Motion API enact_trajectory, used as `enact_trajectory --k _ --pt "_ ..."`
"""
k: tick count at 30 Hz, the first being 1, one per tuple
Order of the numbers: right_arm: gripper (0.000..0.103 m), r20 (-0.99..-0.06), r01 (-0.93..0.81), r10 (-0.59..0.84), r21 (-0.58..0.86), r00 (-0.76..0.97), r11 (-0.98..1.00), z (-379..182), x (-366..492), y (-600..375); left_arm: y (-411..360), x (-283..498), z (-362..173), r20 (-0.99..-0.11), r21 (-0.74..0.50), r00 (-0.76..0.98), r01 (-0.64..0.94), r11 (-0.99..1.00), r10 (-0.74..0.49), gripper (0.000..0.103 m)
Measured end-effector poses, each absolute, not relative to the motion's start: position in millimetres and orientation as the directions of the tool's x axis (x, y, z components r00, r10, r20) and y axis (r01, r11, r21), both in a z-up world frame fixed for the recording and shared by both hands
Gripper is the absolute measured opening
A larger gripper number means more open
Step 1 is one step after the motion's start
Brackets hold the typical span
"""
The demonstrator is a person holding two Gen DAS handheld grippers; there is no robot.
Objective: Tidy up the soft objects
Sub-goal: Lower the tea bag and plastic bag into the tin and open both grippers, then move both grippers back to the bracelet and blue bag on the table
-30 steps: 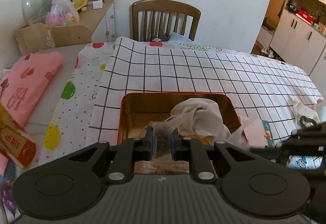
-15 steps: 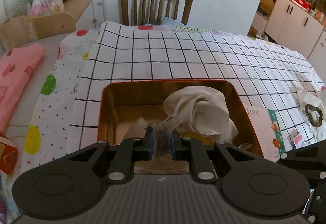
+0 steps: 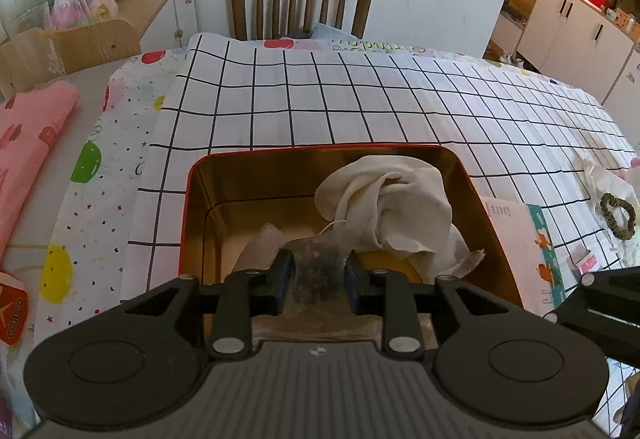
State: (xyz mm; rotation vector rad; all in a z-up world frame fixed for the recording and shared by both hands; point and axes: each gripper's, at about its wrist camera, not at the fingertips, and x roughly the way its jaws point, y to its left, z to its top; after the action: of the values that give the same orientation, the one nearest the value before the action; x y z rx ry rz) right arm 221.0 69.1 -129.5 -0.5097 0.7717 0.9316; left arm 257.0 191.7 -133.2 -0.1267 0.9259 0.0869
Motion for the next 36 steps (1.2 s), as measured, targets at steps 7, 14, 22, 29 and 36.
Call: enact_trajectory --k 7,14,22,29,36 --pt "0.044 -0.760 -0.856 0.533 -0.057 0.371 0.514 -121.6 219.7 64.3 190.6 253.4 -127.0 -0.795 -0.080 0.607 -0.143 0.986 0.024 0.062" --pt "0.054 -0.737 -0.849 0.558 -0.039 0.381 0.528 -107.8 218.9 51.9 186.9 243.8 -113.1 -0.769 -0.074 0.639 -0.147 0.986 0.037 0.075" --pt "0.067 -0.694 -0.835 0.601 -0.002 0.397 0.550 -85.7 215.4 26.3 182.6 228.4 -91.5 -0.741 -0.065 0.669 -0.155 0.986 0.056 0.075" --pt "0.075 -0.649 -0.809 0.639 0.062 0.413 0.585 -65.8 215.3 -0.7 170.4 209.3 -72.1 -0.715 -0.053 0.697 -0.131 0.990 0.054 0.075" --pt "0.086 -0.599 -0.786 0.665 0.093 0.447 0.612 -47.2 210.1 -33.7 147.1 188.9 -51.5 -0.675 -0.056 0.737 -0.103 0.993 0.038 0.084"
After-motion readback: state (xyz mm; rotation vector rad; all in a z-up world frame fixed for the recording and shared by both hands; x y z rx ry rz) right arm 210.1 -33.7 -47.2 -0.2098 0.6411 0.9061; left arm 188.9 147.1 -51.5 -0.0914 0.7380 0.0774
